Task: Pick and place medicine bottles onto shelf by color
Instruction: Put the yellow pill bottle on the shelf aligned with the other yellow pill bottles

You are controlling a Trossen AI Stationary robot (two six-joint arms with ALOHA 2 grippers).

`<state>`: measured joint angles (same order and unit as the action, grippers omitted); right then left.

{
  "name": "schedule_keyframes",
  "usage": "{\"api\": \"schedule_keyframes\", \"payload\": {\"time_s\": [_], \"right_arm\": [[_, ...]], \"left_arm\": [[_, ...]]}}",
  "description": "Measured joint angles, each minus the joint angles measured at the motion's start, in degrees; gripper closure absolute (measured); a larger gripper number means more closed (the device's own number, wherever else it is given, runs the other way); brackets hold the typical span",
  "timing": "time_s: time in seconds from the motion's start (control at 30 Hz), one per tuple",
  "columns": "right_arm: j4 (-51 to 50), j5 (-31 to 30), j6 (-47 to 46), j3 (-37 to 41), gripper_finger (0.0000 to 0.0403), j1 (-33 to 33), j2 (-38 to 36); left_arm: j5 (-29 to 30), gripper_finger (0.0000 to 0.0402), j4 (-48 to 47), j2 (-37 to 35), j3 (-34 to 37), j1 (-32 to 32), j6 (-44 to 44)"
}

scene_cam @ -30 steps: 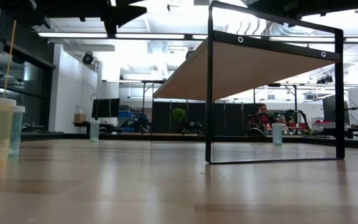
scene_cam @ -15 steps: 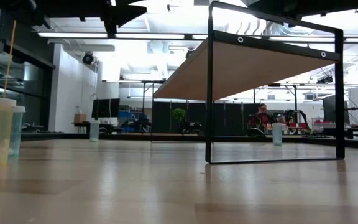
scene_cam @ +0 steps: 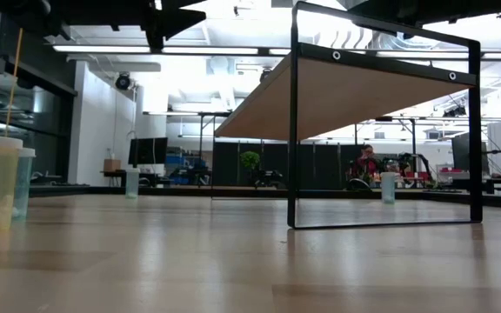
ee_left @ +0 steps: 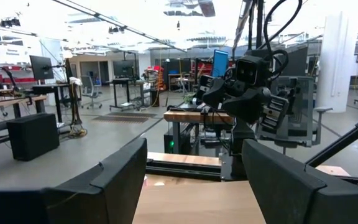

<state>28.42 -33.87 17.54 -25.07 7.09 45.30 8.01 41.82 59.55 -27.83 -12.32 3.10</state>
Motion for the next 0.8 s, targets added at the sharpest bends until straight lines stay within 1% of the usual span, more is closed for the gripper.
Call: {"api": "schedule_keyframes", "payload": {"time_s": [0.27,0.63,0.8], "right_arm": [[-3.8,0.01,-2.5,-1.58,0.0226,0.0,0.0],[-3.87,0.01,-3.78,-1.58,0.0226,0.0,0.0],[-3.85,0.01,-4.05,-1.58,0.0226,0.0,0.0]], "left_arm": [[0.02,0.0149,0.0,0.0,-0.02,0.0,0.02],[0.07,0.0149,-0.04,0.0,-0.02,0.02,-0.18],[-0.72,0.0149,-1.91,0.01,-0.04,0.02,-3.4]]}}
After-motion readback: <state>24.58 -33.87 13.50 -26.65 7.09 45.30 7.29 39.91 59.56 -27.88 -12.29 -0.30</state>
